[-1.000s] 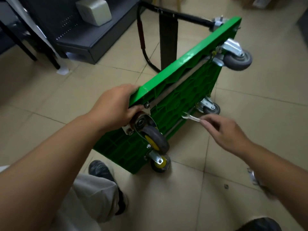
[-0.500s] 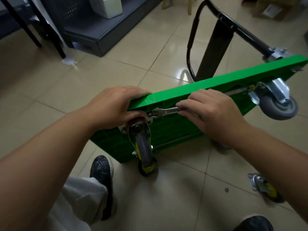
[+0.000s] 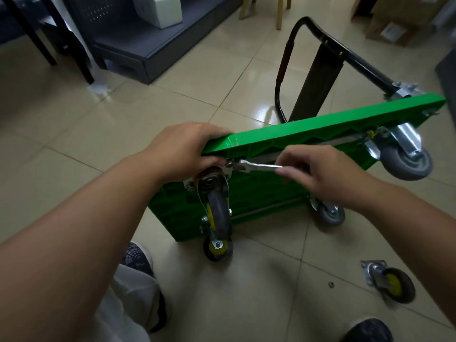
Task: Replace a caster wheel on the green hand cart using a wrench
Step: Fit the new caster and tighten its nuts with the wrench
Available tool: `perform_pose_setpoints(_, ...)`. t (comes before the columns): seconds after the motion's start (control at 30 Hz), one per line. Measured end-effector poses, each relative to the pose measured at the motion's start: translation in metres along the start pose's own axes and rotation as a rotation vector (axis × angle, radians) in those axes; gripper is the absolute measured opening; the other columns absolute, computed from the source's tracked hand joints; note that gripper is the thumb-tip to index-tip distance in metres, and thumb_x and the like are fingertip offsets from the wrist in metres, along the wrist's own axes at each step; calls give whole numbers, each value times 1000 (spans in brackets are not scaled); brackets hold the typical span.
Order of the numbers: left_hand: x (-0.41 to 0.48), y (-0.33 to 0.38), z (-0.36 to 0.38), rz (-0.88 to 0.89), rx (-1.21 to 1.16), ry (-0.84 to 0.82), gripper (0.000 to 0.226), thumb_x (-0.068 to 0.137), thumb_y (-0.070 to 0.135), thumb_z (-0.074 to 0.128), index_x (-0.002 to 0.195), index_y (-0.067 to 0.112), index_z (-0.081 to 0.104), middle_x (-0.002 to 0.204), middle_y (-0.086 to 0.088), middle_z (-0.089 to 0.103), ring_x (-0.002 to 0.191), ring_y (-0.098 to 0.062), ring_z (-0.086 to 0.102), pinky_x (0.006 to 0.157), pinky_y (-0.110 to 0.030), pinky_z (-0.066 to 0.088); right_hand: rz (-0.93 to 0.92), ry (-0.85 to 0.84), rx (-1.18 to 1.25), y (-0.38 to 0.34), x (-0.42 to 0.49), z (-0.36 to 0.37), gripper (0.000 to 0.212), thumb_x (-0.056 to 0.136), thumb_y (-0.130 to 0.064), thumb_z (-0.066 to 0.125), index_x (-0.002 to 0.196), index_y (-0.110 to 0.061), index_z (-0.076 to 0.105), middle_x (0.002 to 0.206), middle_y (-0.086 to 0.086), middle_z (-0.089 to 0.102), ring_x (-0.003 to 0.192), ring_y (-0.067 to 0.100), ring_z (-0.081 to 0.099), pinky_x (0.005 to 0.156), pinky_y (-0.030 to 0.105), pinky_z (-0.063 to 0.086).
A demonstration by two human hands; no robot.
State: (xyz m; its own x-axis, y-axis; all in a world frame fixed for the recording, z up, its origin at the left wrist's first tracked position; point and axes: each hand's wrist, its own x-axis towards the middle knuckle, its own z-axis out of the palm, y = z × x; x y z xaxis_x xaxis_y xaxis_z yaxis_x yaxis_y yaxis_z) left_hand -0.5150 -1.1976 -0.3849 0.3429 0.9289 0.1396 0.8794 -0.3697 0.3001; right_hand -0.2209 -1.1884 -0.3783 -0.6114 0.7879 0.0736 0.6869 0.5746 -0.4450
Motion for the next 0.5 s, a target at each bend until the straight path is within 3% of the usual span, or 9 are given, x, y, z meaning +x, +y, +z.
perform_pose_setpoints(0.1, 0, 2, -2, -26, -27, -29, 64, 87, 41, 76, 146, 40, 50, 133, 11, 64, 117, -19, 59, 87, -37, 50, -50, 23, -155, -2, 14, -5, 23, 91, -52, 49, 100, -37, 64, 77, -22, 64, 68, -1, 60, 64, 34, 56)
perform_pose_setpoints(0.3, -3, 6, -2, -34, -40, -54, 75, 81, 49, 80, 148, 42, 46, 135, 14, 63, 115, -16, 59, 86, -35, 49, -199, 157, -349, 1, 26, 0, 28, 96, -48, 49, 100, -29, 69, 74, -7, 66, 62, 18, 61, 59, 38, 54)
perform_pose_setpoints(0.5, -3, 6, 3, -35, 20, 12, 69, 84, 51, 76, 146, 42, 48, 132, 12, 65, 115, -21, 60, 85, -39, 50, -274, 341, -415, 6, 25, 15, 20, 97, -33, 61, 93, -17, 73, 77, 1, 71, 62, 24, 61, 60, 37, 50)
